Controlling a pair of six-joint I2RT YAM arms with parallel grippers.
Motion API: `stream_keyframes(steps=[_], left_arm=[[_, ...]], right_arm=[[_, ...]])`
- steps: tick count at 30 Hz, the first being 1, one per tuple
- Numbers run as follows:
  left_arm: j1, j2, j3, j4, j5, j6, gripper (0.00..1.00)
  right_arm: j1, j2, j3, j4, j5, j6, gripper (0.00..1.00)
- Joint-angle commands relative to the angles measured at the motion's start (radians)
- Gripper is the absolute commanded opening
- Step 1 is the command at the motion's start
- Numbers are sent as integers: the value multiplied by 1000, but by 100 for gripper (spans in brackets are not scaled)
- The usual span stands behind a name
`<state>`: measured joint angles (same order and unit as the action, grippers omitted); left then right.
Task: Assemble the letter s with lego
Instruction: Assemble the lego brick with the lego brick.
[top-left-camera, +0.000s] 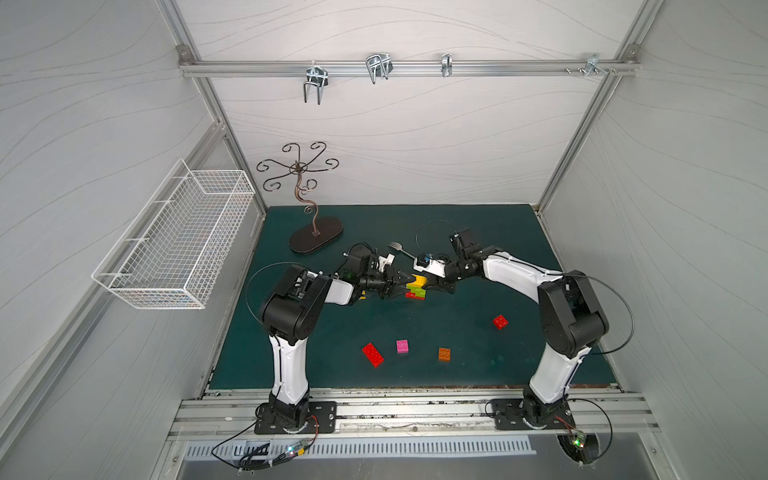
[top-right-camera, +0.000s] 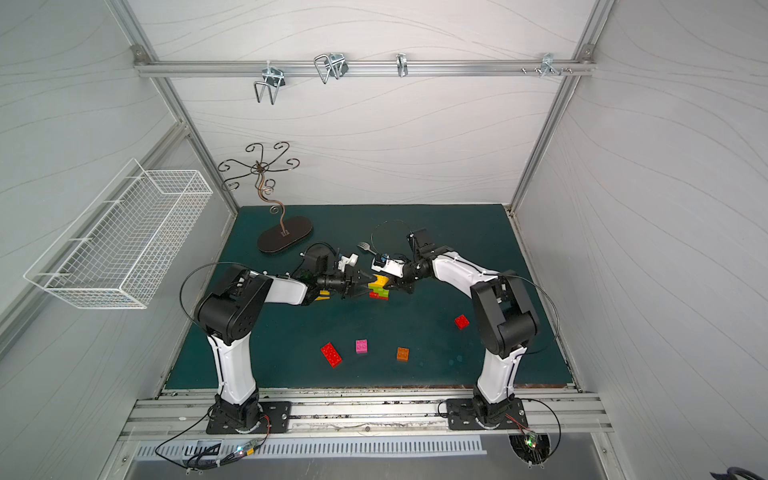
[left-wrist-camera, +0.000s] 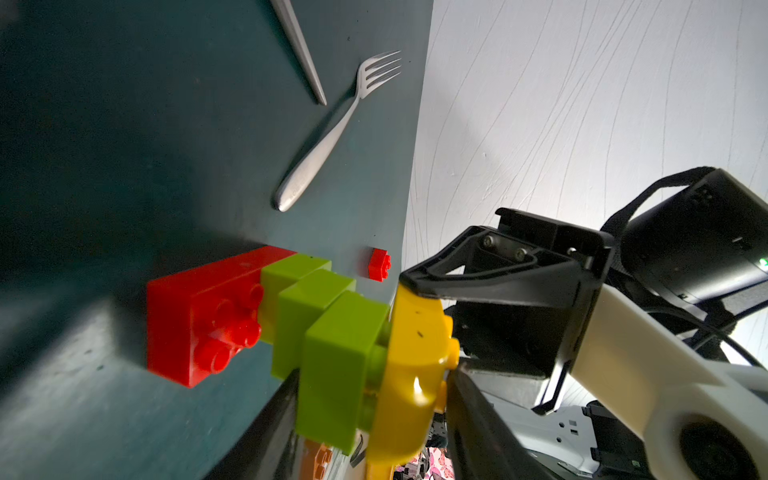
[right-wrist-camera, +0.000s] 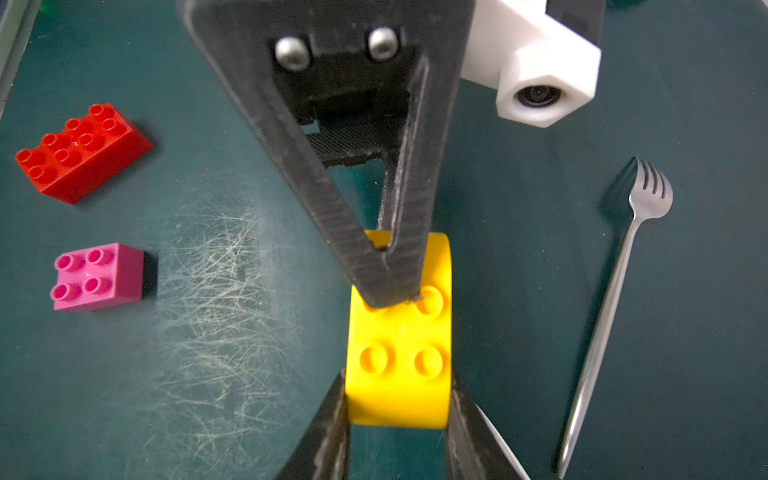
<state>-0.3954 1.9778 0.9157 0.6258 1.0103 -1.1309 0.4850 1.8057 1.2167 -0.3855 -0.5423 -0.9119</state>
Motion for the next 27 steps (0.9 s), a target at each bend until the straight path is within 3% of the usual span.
stream_keyframes(steps=[1, 13, 17, 22, 27], left_arm=[[-5, 21, 34, 28, 13, -4, 53], [-5, 29, 31, 29, 11, -1, 48], [-5, 30, 26, 28, 9, 0, 49], [-5, 26, 28, -1, 3, 16, 63], [-5, 19, 31, -27, -3, 31, 70]], right_arm=[[7, 37, 12, -88, 11, -15, 14], [12, 39, 25, -96, 9, -7, 17], [12, 38, 26, -95, 9, -1, 25], [12, 18, 5, -65, -9, 10, 42], [9, 10, 0, -56, -16, 16, 50]])
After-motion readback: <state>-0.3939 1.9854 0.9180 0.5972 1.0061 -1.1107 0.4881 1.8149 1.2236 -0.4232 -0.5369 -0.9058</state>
